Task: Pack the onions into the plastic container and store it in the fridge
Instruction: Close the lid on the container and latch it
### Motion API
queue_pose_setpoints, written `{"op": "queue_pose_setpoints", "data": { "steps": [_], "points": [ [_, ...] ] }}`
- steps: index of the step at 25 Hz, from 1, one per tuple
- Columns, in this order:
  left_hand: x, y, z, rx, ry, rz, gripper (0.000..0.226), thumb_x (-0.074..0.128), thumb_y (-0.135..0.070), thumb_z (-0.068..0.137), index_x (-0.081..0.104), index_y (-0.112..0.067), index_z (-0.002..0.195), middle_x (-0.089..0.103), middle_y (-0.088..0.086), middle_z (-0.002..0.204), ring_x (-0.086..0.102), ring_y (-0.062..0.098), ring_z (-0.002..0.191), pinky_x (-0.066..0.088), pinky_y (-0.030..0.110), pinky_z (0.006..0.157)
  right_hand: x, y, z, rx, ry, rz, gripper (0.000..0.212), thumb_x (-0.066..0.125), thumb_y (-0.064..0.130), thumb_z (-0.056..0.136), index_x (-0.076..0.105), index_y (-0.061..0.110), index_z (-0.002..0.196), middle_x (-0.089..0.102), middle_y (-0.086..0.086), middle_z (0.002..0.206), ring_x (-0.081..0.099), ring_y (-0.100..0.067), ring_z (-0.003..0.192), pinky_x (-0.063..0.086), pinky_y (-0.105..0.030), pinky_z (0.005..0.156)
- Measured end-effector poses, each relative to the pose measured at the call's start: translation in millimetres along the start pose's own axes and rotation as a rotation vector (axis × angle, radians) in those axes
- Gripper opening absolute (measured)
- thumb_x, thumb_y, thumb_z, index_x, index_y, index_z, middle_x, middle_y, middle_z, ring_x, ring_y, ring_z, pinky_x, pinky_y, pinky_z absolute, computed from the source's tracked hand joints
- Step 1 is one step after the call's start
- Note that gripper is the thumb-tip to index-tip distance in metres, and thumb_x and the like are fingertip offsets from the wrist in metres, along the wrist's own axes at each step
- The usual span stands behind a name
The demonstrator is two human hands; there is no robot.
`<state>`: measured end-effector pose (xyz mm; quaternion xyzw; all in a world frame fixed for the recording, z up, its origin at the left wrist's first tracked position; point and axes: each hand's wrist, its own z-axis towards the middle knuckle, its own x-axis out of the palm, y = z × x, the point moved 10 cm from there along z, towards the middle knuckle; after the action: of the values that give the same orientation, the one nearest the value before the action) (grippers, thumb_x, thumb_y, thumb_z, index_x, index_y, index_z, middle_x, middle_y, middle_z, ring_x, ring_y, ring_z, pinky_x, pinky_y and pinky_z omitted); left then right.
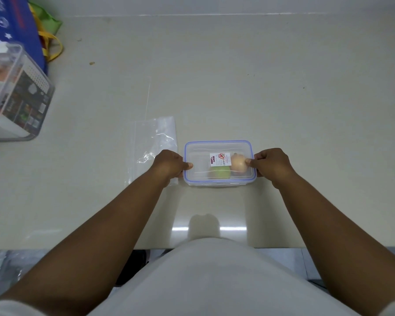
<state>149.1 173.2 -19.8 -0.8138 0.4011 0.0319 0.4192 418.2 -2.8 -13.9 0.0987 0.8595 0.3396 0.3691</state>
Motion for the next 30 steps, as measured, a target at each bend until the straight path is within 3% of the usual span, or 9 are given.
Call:
{"op": "queue_pose_setpoints", "data": {
  "steps": [3,8,12,14,15,19,22,27,30],
  "points": [
    [-0.4,1.5,0.6,0.020,-0.003,0.000,0.023,0.082,-0.016,0.073,0.066,-0.001,0.079,0.073,0.026,0.096,0.072,0.036,0.085,0.057,0.044,0.088,-1.6,0.5,-1.8,-0.005,-0.020,-0.006,0.031,0.083,0.024,0.071,0.068,-0.003,0.078,0.068,-0.011,0.070,0.067,-0.028,0.062,0.060,-0.047,0.080],
    [2.2,5.5,4.2,0.063,0.030,-0.025,0.022,0.079,-0.017,0.076,0.066,-0.002,0.085,0.069,0.026,0.087,0.068,0.033,0.076,0.057,0.050,0.087,-1.5,7.3,-19.8,-0.109,-0.160,-0.106,0.035,0.072,0.031,0.081,0.071,-0.003,0.089,0.073,-0.021,0.093,0.066,-0.036,0.093,0.053,-0.041,0.085],
    [1.1,11.9,0.4,0.143,-0.038,0.048,0.030,0.077,-0.031,0.077,0.067,-0.010,0.097,0.071,0.014,0.103,0.067,0.029,0.091,0.055,0.040,0.087,7.1,2.2,-47.9,-0.179,-0.258,-0.162,0.033,0.056,0.035,0.093,0.065,0.006,0.081,0.068,-0.010,0.079,0.061,-0.032,0.080,0.042,-0.035,0.068],
    [-4.6,3.3,-13.2,0.317,-0.174,0.150,0.044,0.076,-0.033,0.078,0.063,-0.012,0.114,0.065,0.008,0.112,0.064,0.022,0.093,0.048,0.030,0.084,5.6,-7.4,-65.4,-0.183,-0.321,-0.136,0.024,0.054,0.035,0.095,0.063,0.014,0.087,0.065,-0.005,0.084,0.058,-0.026,0.082,0.037,-0.027,0.069],
    [-7.5,-2.5,-23.2,0.428,-0.238,0.176,0.047,0.075,-0.030,0.079,0.060,-0.012,0.119,0.062,0.009,0.115,0.063,0.023,0.094,0.047,0.029,0.083,4.5,-11.1,-74.5,-0.194,-0.347,-0.107,0.025,0.055,0.034,0.095,0.067,0.013,0.102,0.067,-0.006,0.094,0.060,-0.025,0.087,0.038,-0.024,0.075],
    [12.9,-27.8,-64.9,0.785,-0.321,0.306,0.041,0.070,-0.025,0.083,0.057,-0.013,0.120,0.058,0.009,0.116,0.058,0.030,0.101,0.051,0.041,0.085,-13.3,-52.5,-122.3,-0.155,-0.437,0.028,0.036,0.060,0.031,0.093,0.063,0.011,0.123,0.069,-0.005,0.112,0.062,-0.013,0.090,0.044,-0.022,0.086],
    [58.5,-41.0,-100.4,0.919,-0.196,0.276,0.035,0.067,-0.027,0.085,0.057,-0.018,0.117,0.058,0.001,0.110,0.059,0.023,0.095,0.052,0.038,0.079,-31.4,-98.7,-172.3,-0.128,-0.487,0.115,0.034,0.062,0.027,0.093,0.063,0.014,0.124,0.068,0.000,0.111,0.061,-0.008,0.091,0.047,-0.020,0.084],
    [199.0,-30.2,-175.0,1.004,0.282,0.260,0.037,0.066,-0.030,0.087,0.056,-0.020,0.122,0.063,-0.005,0.104,0.060,0.010,0.092,0.048,0.025,0.078,-84.7,-206.4,-267.3,0.023,-0.646,0.130,0.028,0.061,0.027,0.093,0.065,0.015,0.117,0.067,0.002,0.108,0.062,-0.007,0.093,0.043,-0.008,0.076],
    [292.6,-14.2,-244.1,1.061,0.547,0.316,0.040,0.064,-0.032,0.088,0.055,-0.021,0.125,0.063,-0.007,0.105,0.060,0.008,0.095,0.043,0.013,0.078,-138.0,-274.9,-332.0,0.145,-0.789,0.191,0.034,0.062,0.028,0.092,0.063,0.015,0.124,0.067,0.001,0.115,0.063,-0.010,0.098,0.048,-0.017,0.084]
  ]
}}
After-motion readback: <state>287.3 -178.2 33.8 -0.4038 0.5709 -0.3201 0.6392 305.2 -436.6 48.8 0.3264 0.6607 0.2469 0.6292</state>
